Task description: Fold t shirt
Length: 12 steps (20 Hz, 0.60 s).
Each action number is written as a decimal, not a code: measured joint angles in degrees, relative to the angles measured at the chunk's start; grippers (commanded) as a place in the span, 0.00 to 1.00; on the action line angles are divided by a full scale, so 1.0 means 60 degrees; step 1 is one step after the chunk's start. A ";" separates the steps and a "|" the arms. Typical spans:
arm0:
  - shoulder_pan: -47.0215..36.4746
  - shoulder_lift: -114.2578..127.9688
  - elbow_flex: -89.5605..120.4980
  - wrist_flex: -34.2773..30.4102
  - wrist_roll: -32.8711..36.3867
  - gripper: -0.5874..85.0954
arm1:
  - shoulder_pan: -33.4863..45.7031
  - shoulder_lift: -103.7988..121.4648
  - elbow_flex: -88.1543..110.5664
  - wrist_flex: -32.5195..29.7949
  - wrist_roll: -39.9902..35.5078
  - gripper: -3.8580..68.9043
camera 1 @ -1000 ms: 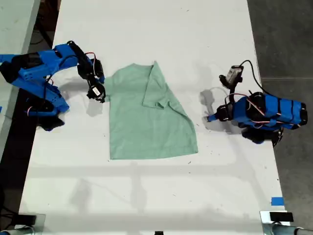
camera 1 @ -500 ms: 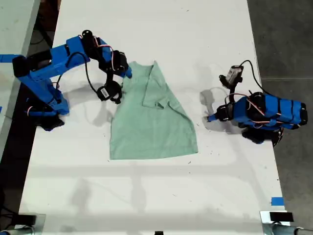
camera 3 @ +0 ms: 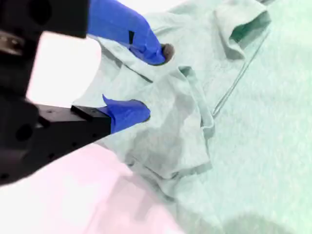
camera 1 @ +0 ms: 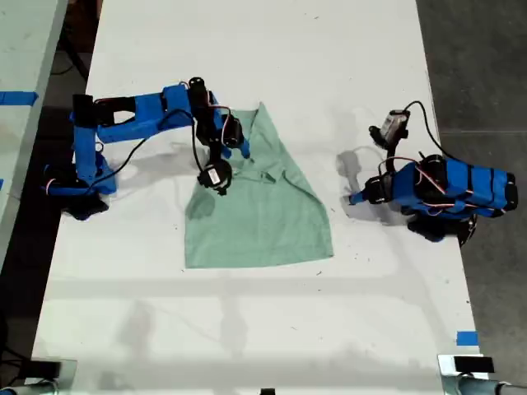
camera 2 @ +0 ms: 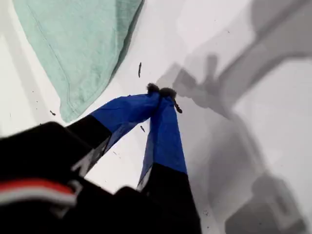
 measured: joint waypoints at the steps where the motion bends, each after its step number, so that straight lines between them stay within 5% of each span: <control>1: -0.0059 0.0542 0.0000 0.0293 0.0000 0.10 | 0.0000 0.0000 0.0000 0.0000 0.0000 0.03; 6: -0.0864 0.5845 0.2607 0.0469 -0.0103 0.01 | 0.0000 0.0000 0.0000 0.0000 0.0000 0.03; 12: 0.0483 1.3608 1.3110 -0.5200 -0.0864 0.00 | 0.0000 0.0000 0.0000 0.0000 0.0000 0.03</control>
